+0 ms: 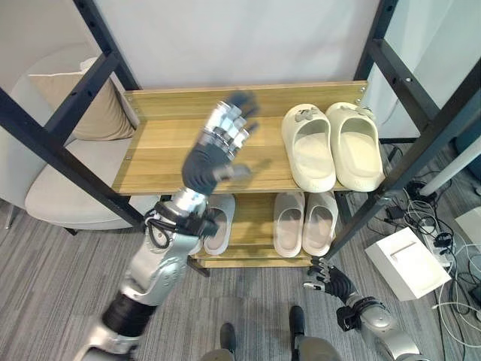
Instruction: Arrange the slippers neatly on the shoe rack.
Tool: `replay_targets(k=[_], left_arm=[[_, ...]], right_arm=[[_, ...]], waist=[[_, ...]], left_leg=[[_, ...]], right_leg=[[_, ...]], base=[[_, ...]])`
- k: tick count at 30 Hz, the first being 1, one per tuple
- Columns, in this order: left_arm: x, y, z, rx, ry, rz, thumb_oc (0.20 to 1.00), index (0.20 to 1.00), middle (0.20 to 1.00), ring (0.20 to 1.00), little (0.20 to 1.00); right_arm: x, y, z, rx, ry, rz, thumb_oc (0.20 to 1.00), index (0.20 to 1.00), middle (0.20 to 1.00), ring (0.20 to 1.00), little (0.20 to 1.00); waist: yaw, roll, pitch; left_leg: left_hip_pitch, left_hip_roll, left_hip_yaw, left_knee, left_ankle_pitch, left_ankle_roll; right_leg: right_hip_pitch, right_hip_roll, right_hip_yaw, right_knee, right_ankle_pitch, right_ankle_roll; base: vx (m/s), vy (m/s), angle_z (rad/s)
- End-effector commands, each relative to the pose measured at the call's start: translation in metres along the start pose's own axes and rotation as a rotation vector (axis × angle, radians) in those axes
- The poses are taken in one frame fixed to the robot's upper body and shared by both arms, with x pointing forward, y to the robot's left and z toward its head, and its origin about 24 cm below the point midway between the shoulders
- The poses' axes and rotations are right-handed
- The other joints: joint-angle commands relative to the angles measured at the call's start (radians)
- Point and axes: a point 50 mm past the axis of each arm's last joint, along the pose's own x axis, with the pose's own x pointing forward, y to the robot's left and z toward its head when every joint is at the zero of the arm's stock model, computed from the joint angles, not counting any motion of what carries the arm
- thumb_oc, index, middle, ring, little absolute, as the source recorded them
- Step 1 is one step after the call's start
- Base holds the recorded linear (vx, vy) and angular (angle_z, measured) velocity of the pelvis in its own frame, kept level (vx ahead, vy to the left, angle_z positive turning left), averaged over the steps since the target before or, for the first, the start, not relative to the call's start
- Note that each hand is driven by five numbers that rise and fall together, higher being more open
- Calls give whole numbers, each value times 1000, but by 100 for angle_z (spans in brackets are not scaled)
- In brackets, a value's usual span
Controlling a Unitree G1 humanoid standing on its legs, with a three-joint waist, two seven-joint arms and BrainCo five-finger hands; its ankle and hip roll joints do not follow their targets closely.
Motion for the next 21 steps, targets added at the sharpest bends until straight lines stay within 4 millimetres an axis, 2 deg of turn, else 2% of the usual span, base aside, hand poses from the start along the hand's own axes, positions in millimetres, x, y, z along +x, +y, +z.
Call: replay_targets(k=[1,2,3,4,5,6,8,9,12,13,17,21], left_arm=[[-26,-6,-55,-101,293,-102,1000,1000,1000,1000,1000],[-41,-6,-75,-116,386,-64,1000,1000,1000,1000,1000],[-46,-8,-80,-91,423,-80,1000,1000,1000,1000,1000],[-62,-5,-97,-49,512,-24,1000,1000,1000,1000,1000],[-62,-5,-98,-49,511,-23,1000,1000,1000,1000,1000],[-85,-8,-128,-63,623,83,1000,1000,1000,1000,1000],[-106,-11,-157,-32,738,206,1000,1000,1000,1000,1000],[-131,-22,-188,-100,839,417,1000,1000,1000,1000,1000],[-156,-36,-222,-254,931,812,1000,1000,1000,1000,1000],[-155,-37,-227,-300,919,902,1000,1000,1000,1000,1000],[-153,-33,-231,-371,885,1042,1000,1000,1000,1000,1000],[-150,-28,-229,-345,876,1040,1000,1000,1000,1000,1000]], right_arm=[[-1,1,12,-18,-85,59,1000,1000,1000,1000,1000],[-1,1,12,-16,-84,64,1000,1000,1000,1000,1000],[-2,1,12,-10,-85,68,1000,1000,1000,1000,1000],[-3,1,11,0,-82,73,1000,1000,1000,1000,1000],[-3,1,10,-1,-81,74,1000,1000,1000,1000,1000],[-3,3,11,21,-83,80,1000,1000,1000,1000,1000],[-2,3,11,36,-83,71,1000,1000,1000,1000,1000],[-1,4,10,59,-82,49,1000,1000,1000,1000,1000],[2,1,8,91,-76,-23,1000,1000,1000,1000,1000],[4,-1,10,105,-82,-54,1000,1000,1000,1000,1000],[5,-2,10,107,-77,-81,1000,1000,1000,1000,1000],[6,-1,9,106,-71,-84,1000,1000,1000,1000,1000]], waist=[[-3,-32,-33],[-2,-34,-34],[-2,-34,-35],[-1,-37,-35],[-2,-36,-36],[-2,-39,-38],[-1,-39,-41],[5,-44,-43],[12,-47,-44],[16,-50,-47],[20,-55,-52],[19,-57,-54]], left_leg=[[-9,14,-18,-7,3,-33],[-7,15,-15,-7,3,-32],[-5,15,-13,-7,2,-32],[-3,17,-11,-7,1,-32],[-2,17,-10,-7,1,-32],[1,18,-8,-7,-1,-30],[4,17,-7,-7,-2,-29],[4,16,-8,-7,0,-27],[2,15,-17,-7,3,-22],[-3,14,-19,-7,5,-21],[-1,14,-21,-7,6,-20],[1,15,-22,-7,6,-20]], right_leg=[[63,-39,7,1,-78,88],[62,-38,11,1,-78,89],[63,-38,13,1,-79,89],[63,-37,17,1,-79,89],[63,-38,17,1,-79,89],[64,-38,21,1,-81,89],[67,-39,19,1,-84,88],[69,-40,20,1,-85,86],[71,-41,13,1,-85,81],[70,-41,10,1,-85,79],[75,-41,7,1,-84,77],[78,-40,6,1,-86,75]], base=[[-16,32,-2],[-6,25,-11],[11,17,-13],[11,11,-8],[0,0,0],[0,0,0],[7,15,-10],[-9,6,-10],[-15,-6,-3],[-16,-16,10],[-5,-8,3],[0,0,0]])
